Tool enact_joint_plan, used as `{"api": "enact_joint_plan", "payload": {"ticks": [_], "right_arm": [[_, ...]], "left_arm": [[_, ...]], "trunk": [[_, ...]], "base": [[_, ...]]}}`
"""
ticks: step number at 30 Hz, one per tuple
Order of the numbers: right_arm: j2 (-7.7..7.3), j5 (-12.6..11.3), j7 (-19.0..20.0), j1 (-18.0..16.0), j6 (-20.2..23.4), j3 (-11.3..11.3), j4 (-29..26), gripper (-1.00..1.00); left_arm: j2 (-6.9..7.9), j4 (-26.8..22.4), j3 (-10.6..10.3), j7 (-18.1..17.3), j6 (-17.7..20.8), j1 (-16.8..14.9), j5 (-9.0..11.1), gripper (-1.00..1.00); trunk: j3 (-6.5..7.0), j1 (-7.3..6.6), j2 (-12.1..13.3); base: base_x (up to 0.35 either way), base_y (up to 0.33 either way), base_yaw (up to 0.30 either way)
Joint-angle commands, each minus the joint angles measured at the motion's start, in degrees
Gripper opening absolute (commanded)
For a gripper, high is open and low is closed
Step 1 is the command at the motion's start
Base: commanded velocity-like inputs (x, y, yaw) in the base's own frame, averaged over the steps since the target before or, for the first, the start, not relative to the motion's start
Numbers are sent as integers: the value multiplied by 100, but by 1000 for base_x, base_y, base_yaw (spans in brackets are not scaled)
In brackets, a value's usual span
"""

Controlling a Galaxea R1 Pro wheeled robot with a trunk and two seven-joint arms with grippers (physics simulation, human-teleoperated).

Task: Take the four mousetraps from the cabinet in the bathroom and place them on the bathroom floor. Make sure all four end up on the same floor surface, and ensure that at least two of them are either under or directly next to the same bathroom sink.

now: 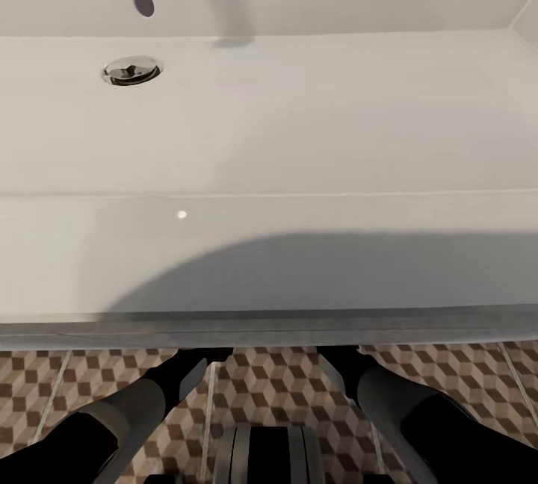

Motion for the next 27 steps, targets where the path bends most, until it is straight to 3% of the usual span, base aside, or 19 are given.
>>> {"api": "enact_joint_plan", "payload": {"ticks": [1, 27], "right_arm": [[2, -69, -21, -342, 47, 1, -14, -100], [13, -52, -16, -443, 258, -7, -26, -100]], "left_arm": [[3, -13, -48, 37, 29, 0, 50, 100], [-1, -17, -57, 37, 22, 0, 50, 100]], "trunk": [[-2, -1, -1], [-2, -1, -1]], "base": [[0, 0, 0], [0, 0, 0]]}}
